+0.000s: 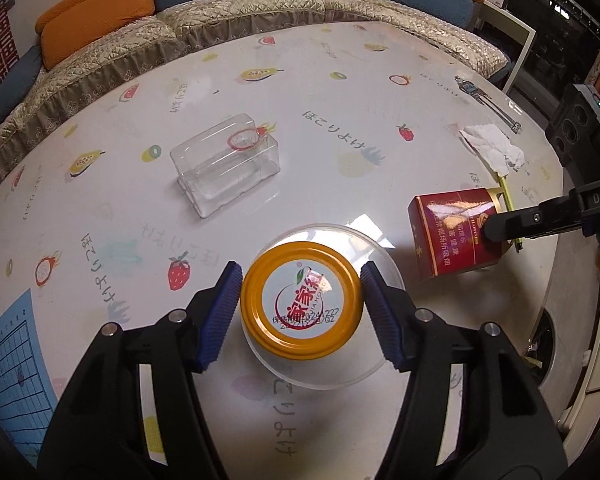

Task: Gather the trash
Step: 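Carry red tin and orange-lidded jar to the bin and open both grippers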

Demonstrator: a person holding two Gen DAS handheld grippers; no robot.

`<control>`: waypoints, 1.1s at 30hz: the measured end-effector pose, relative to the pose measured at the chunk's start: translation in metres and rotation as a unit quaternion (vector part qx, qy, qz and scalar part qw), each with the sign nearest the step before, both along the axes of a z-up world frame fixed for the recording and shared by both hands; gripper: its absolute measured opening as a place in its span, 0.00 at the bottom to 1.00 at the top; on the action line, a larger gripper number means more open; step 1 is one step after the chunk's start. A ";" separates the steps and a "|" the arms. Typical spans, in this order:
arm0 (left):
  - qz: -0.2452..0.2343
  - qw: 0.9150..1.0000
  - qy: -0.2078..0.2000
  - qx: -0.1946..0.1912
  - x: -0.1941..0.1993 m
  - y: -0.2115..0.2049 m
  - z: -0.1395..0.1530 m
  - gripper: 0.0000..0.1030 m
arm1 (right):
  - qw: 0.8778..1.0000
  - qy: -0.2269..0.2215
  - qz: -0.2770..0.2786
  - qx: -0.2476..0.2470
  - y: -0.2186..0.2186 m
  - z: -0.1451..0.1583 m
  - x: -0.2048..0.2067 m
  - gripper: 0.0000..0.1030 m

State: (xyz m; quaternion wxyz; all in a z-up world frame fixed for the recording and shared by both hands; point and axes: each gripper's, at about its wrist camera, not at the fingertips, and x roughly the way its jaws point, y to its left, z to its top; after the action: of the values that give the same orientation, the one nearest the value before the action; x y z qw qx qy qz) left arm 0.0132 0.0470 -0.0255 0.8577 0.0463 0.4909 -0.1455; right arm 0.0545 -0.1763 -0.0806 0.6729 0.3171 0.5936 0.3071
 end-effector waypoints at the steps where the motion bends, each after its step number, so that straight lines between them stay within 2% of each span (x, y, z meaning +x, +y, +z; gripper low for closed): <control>1: 0.000 1.000 -0.001 -0.001 0.000 0.000 0.002 0.57 | 1.000 -0.002 -0.001 0.000 0.000 0.003 -0.001 0.12; 6: -0.009 1.000 -0.004 -0.004 -0.010 -0.011 0.015 0.57 | 1.000 -0.017 -0.007 -0.001 -0.015 0.018 -0.012 0.12; 10: -0.027 1.000 -0.009 -0.005 -0.019 -0.038 0.025 0.57 | 0.999 -0.027 -0.026 -0.003 -0.042 0.028 -0.031 0.12; 16: -0.076 0.997 -0.012 -0.005 -0.040 -0.105 0.030 0.57 | 0.997 -0.031 -0.067 -0.011 -0.102 0.036 -0.071 0.12; 23: -0.131 0.991 -0.004 -0.017 -0.072 -0.191 0.023 0.57 | 0.992 -0.030 -0.123 -0.027 -0.186 0.037 -0.127 0.12; 33: -0.229 0.973 0.015 -0.030 -0.134 -0.323 0.006 0.57 | 0.974 -0.007 -0.220 -0.048 -0.302 0.015 -0.233 0.12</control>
State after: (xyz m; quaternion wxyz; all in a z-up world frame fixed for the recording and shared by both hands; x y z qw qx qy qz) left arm -0.1209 -0.2763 -0.0197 0.7951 0.1295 0.4755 -0.3534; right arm -0.1783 -0.4788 -0.0654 0.7425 0.4050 0.5185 0.1256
